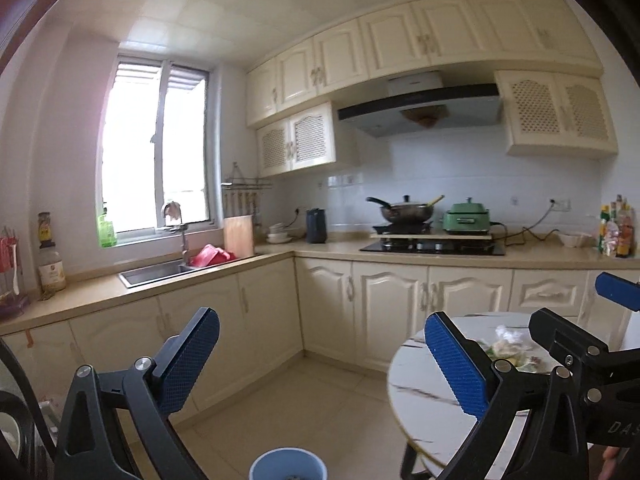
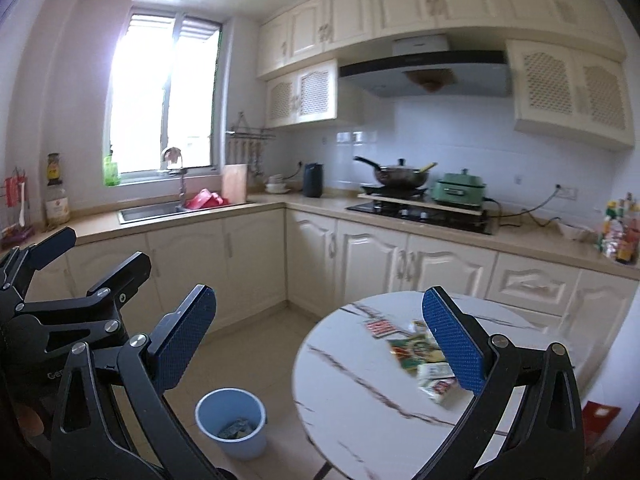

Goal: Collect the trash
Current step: 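Move both tools back toward the table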

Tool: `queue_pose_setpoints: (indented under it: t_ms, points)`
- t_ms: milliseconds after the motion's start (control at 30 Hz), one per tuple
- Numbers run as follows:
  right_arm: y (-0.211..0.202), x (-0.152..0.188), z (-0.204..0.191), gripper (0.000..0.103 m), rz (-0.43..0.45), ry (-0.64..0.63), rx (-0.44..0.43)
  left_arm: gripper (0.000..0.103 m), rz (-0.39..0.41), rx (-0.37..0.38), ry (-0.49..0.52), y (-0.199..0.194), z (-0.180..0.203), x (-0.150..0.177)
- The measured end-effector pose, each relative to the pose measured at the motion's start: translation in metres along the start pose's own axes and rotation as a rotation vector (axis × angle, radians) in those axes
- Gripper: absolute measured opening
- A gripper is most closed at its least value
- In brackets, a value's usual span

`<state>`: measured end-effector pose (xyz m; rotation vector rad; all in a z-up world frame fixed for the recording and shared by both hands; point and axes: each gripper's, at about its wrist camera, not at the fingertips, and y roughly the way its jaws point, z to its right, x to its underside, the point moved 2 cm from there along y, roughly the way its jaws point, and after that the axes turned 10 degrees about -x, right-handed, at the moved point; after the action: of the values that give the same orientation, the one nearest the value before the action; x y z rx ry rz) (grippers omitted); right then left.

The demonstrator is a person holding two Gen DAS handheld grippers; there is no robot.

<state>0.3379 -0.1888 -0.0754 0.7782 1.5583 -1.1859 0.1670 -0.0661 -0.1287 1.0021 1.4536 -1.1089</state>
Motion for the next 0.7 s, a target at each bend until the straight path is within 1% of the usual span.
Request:
queue_pose_setpoints:
  t_ms: [133,200,300,333,400,433,533,600,700]
  points:
    - [-0.011,0.006,0.031,0.103,0.004,0.028,0.043,0.102,0.003,0.042,0.029,0.002,0.03,0.002]
    - [-0.013,0.009,0.047,0.103,-0.001,0.043,0.068,0.102,-0.001,0.069,0.035,0.011,0.041,-0.001]
    - [-0.018,0.016,0.078,0.103,0.0,0.077,0.102,0.102,-0.027,0.086,0.052,0.029,0.054,-0.004]
    - [-0.019,0.018,0.087,0.103,-0.004,0.086,0.114,0.102,-0.036,0.09,0.058,0.041,0.055,-0.014]
    - [-0.018,0.024,0.112,0.103,-0.02,0.113,0.153,0.102,-0.069,0.096,0.073,0.06,0.062,-0.016]
    - [-0.017,0.027,0.122,0.103,-0.03,0.126,0.167,0.102,-0.084,0.099,0.078,0.073,0.065,-0.023]
    - [-0.007,0.044,0.16,0.103,-0.081,0.182,0.208,0.102,-0.162,0.118,0.097,0.106,0.078,-0.021]
    - [0.003,0.061,0.185,0.103,-0.131,0.226,0.238,0.102,-0.23,0.124,0.112,0.133,0.086,-0.016]
    - [0.022,0.087,0.219,0.103,-0.211,0.304,0.262,0.102,-0.305,0.138,0.13,0.165,0.1,-0.009]
